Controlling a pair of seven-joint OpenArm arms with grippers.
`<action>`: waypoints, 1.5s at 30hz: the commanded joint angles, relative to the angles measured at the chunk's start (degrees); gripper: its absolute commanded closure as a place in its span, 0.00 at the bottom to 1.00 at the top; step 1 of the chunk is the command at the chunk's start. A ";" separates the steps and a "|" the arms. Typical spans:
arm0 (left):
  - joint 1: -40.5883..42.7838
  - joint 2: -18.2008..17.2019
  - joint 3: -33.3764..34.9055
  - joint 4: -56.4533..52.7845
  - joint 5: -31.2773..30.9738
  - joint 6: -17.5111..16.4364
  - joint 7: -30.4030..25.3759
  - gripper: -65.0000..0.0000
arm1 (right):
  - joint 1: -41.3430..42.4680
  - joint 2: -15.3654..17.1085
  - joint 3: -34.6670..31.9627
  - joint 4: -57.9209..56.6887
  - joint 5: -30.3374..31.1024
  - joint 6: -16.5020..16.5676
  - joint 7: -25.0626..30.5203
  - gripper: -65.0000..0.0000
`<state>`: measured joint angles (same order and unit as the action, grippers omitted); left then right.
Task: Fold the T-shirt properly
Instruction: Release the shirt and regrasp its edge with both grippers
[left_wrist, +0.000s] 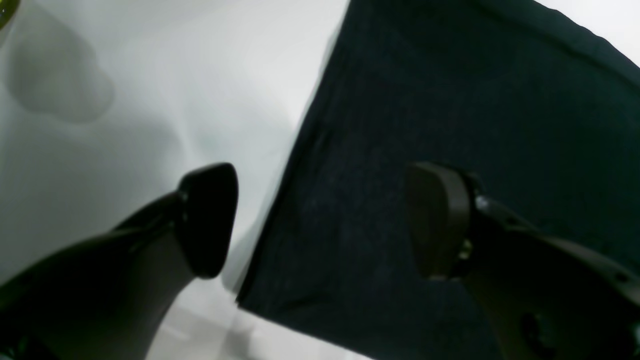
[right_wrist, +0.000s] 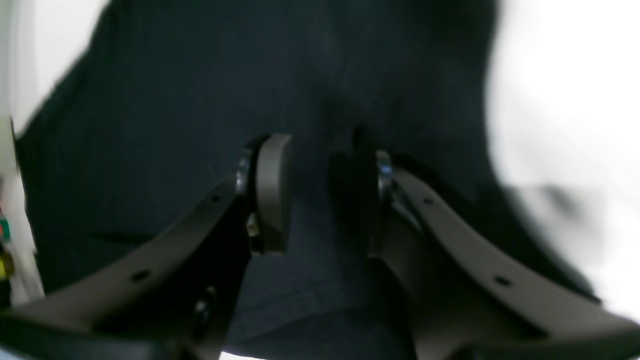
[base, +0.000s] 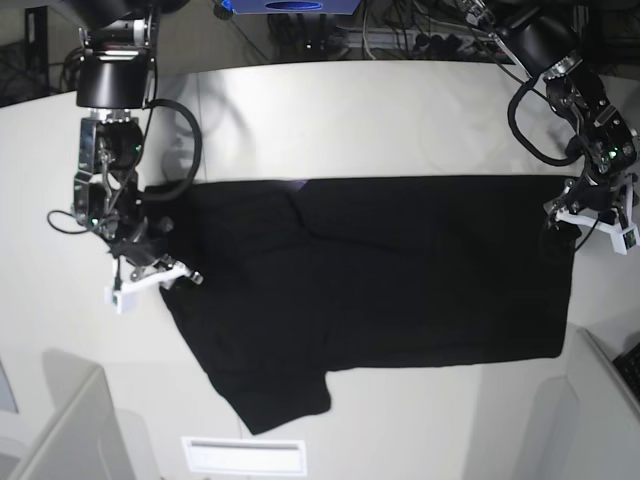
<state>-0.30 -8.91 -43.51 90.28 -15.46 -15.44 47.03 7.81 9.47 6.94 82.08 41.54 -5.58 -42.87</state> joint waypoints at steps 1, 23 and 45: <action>0.51 -0.98 -0.58 1.46 -0.84 -0.43 -1.35 0.23 | 0.58 0.42 1.10 2.80 0.79 0.27 0.89 0.68; 20.65 -0.90 -14.47 7.96 -23.70 -0.60 -1.44 0.23 | -22.54 -8.20 22.91 20.73 1.32 -3.60 0.63 0.39; 20.47 -0.54 -14.12 7.43 -24.05 -0.60 -1.44 0.23 | -18.93 -7.67 17.72 7.45 7.12 -3.51 0.81 0.39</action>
<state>20.18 -8.71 -57.52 96.90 -38.68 -15.81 46.78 -11.16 1.56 24.64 89.58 49.74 -8.38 -41.19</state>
